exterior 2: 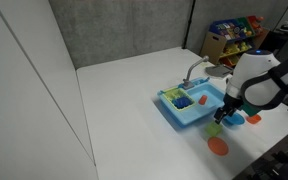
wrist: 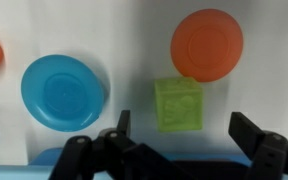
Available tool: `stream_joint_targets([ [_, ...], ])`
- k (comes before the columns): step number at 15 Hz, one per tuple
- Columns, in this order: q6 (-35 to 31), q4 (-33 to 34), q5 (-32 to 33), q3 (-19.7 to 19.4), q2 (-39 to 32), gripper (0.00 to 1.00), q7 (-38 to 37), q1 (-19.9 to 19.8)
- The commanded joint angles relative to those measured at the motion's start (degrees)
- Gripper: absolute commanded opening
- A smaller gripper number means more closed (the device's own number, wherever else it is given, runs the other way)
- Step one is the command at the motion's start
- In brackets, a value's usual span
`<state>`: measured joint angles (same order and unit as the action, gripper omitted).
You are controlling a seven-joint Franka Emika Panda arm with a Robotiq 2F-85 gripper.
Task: Put the light green object on the sink
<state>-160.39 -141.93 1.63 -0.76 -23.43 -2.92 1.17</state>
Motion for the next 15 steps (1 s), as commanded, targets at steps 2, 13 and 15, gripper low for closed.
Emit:
stream_joint_targets([
  [2,-1.9,3.3,0.8,-0.5,-5.2,1.00,0.3,1.2],
  [13,-3.6,6.0,0.6,-1.2,-11.5,1.00,-0.1,2.7],
  [15,-3.6,6.1,0.7,-1.3,-11.9,1.00,-0.1,2.9],
])
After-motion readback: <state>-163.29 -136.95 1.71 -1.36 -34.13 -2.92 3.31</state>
